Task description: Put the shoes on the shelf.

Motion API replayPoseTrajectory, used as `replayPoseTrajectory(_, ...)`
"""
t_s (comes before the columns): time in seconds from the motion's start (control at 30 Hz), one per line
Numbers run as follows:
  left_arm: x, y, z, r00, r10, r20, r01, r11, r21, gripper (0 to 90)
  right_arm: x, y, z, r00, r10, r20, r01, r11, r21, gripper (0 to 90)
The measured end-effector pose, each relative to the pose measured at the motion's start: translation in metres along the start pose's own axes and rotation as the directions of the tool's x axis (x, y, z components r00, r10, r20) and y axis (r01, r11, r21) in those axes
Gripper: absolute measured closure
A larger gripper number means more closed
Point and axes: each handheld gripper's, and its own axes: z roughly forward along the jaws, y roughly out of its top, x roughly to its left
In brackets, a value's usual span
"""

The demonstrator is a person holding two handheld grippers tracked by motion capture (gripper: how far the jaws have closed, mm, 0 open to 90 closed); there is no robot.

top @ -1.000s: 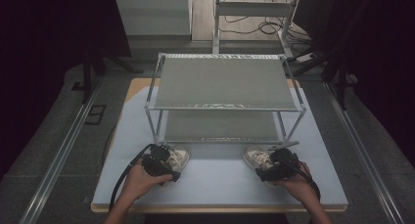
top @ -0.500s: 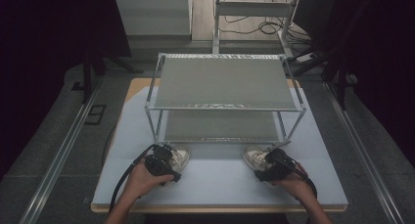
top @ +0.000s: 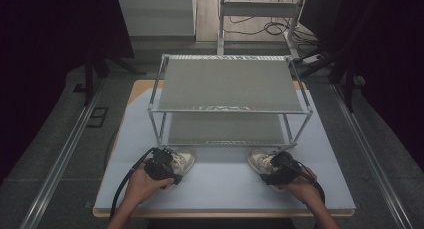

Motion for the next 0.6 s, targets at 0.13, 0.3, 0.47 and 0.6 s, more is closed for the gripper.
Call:
replayPoseTrajectory(0.13,-0.001,0.000,-0.001,1.0000,0.000,-0.005,-0.001,0.9999,-0.012,28.2,0.001,0.000,0.000,1.0000,-0.007,-0.005,0.007,1.000,-0.002,27.7)
replayPoseTrajectory(0.3,-0.004,0.002,-0.007,0.9999,0.011,-0.001,-0.011,0.9992,-0.039,28.3,0.004,0.003,-0.005,0.9998,-0.009,-0.016,0.008,1.000,-0.027,27.9)
replayPoseTrajectory(0.47,-0.009,0.012,-0.012,0.9998,0.021,-0.002,-0.022,0.9976,-0.066,28.3,0.004,0.008,-0.012,0.9998,0.012,-0.013,-0.013,0.998,-0.057,27.9)
replayPoseTrajectory(0.6,-0.019,0.026,-0.012,0.9995,0.031,0.007,-0.030,0.9958,-0.086,28.3,0.006,0.016,-0.014,0.9998,0.015,-0.014,-0.016,0.997,-0.074,27.9)
